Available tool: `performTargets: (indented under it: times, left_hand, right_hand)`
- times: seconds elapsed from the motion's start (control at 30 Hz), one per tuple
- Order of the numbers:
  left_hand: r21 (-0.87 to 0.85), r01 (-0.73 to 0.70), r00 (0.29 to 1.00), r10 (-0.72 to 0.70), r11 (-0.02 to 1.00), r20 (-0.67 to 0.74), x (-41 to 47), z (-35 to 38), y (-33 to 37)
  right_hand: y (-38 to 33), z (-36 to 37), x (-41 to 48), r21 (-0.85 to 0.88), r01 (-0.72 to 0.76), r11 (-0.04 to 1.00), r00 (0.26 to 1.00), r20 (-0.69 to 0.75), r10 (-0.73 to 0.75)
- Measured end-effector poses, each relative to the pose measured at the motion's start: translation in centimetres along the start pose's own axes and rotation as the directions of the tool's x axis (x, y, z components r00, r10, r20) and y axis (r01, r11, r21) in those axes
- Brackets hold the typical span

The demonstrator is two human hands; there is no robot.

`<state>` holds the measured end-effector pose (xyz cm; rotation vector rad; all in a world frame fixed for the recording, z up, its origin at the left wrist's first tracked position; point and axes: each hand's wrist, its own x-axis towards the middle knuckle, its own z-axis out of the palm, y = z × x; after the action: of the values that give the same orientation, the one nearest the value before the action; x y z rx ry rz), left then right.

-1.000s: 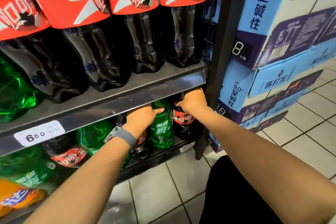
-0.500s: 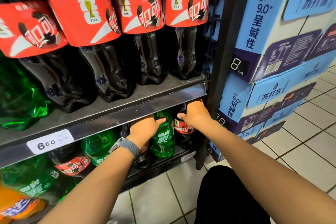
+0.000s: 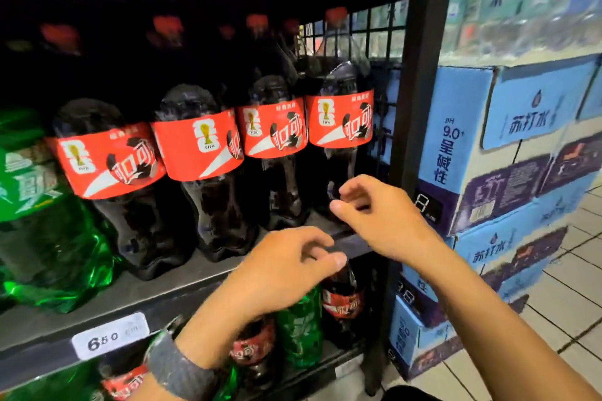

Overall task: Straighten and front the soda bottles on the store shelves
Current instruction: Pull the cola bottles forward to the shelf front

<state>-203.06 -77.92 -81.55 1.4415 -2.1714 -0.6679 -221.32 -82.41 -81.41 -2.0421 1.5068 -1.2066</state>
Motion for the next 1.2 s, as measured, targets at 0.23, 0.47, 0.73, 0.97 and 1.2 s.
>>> performTargets:
  times: [0.23,0.47,0.73,0.97,1.2]
  left_hand:
    - [0.303,-0.189,0.767,0.333,0.934,-0.549,0.6,-8.6,5.7]
    - [0.601,-0.097,0.706,0.48,0.793,-0.52,4.3,-15.1,9.2]
    - [0.691,0.195,0.868,0.205,0.696,-0.452,8.4,-18.5,10.7]
    - [0.631,0.275,0.874,0.084,0.725,-0.478,10.7,-19.0,10.5]
    - [0.542,0.291,0.892,-0.019,0.788,-0.451,12.6,-18.8,9.8]
  right_hand:
    - [-4.8,-3.5,3.9,-0.058,0.265,0.963,0.901,-0.341,-0.268]
    - [-9.1,-8.4,9.9,-0.176,0.198,0.964,0.935,-0.261,-0.24]
    - [-11.0,-9.3,14.0,-0.384,0.062,0.921,0.995,-0.054,-0.089]
    - [-10.1,-9.2,14.8,-0.39,0.084,0.917,0.996,0.046,-0.072]
    - [-10.6,-9.6,15.6,-0.36,0.084,0.929,0.996,0.07,-0.063]
